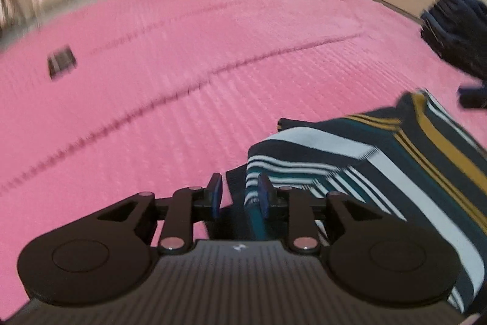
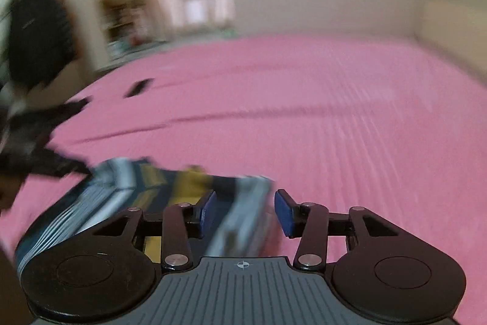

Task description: Fold clothes

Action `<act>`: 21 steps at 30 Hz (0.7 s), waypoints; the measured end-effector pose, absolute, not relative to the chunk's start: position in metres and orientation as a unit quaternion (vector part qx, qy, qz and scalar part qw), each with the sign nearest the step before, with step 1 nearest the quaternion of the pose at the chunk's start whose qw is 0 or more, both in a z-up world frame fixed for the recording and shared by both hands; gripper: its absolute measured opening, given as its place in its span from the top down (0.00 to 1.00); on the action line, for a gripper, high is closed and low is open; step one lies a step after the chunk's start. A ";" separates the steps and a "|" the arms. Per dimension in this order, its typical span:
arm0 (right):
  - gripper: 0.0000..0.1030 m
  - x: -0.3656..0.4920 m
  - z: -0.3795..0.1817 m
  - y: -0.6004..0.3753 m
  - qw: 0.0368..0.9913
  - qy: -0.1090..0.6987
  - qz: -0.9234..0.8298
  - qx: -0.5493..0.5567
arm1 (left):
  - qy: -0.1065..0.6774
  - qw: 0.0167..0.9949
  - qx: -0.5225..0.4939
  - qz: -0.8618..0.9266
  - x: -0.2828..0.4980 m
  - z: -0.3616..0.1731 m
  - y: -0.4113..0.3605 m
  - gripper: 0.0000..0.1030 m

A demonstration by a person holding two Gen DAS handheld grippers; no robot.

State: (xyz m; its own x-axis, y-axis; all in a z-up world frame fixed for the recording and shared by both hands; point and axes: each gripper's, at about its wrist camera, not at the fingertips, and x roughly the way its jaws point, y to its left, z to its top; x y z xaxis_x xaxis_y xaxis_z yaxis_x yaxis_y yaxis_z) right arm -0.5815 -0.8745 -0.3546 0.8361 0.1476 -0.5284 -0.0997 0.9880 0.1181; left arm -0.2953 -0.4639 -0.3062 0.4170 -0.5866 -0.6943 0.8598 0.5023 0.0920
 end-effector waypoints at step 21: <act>0.11 -0.699 -0.384 -0.777 0.919 0.300 0.163 -0.198 | 0.194 0.793 0.287 -0.500 -0.467 -0.296 -0.384 0.64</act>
State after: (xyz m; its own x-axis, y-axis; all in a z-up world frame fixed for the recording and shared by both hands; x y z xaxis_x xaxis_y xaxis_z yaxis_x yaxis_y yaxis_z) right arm -0.6992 -0.7770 -0.3840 0.7666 0.1817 -0.6158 -0.4191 0.8682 -0.2655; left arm -0.4667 -0.3838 -0.2958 0.4238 -0.6823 -0.5957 0.9055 0.3345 0.2610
